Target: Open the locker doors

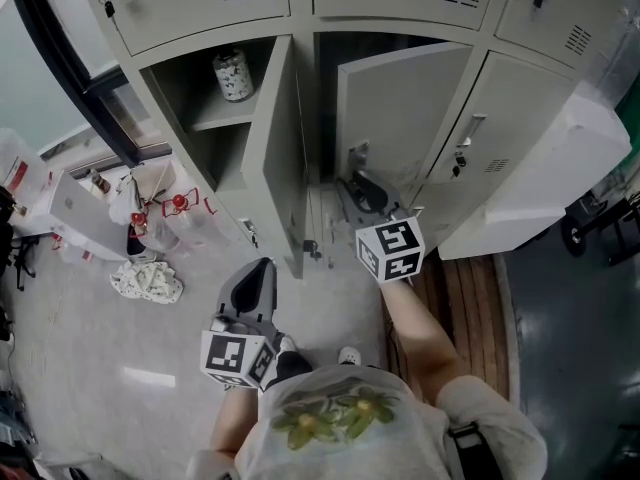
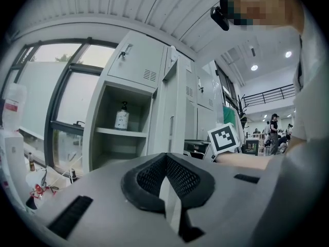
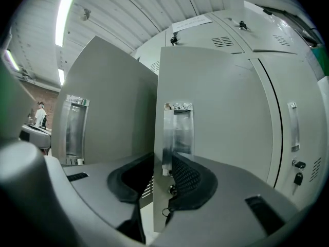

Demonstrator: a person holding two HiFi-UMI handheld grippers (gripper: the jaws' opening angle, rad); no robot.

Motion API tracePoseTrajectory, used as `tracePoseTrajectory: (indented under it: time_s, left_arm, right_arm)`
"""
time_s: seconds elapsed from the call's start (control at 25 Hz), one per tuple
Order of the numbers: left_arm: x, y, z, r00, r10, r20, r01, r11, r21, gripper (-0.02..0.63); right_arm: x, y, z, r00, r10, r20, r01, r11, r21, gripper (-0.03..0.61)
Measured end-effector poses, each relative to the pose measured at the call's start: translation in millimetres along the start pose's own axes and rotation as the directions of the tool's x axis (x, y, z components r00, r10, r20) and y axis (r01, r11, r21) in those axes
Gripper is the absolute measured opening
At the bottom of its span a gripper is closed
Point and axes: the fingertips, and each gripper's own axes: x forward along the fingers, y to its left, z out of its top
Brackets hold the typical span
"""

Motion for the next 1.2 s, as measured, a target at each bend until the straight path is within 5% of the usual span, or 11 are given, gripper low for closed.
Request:
tracePoseTrajectory:
  time_s: [1.2]
  left_arm:
    - [8,-94,-21,0.999,-0.032,0.0,0.032,0.999,-0.008,0.028]
  right_arm:
    - [-73,-5,-1,0.996,0.089,0.027,-0.089,0.996,-0.02,0.121]
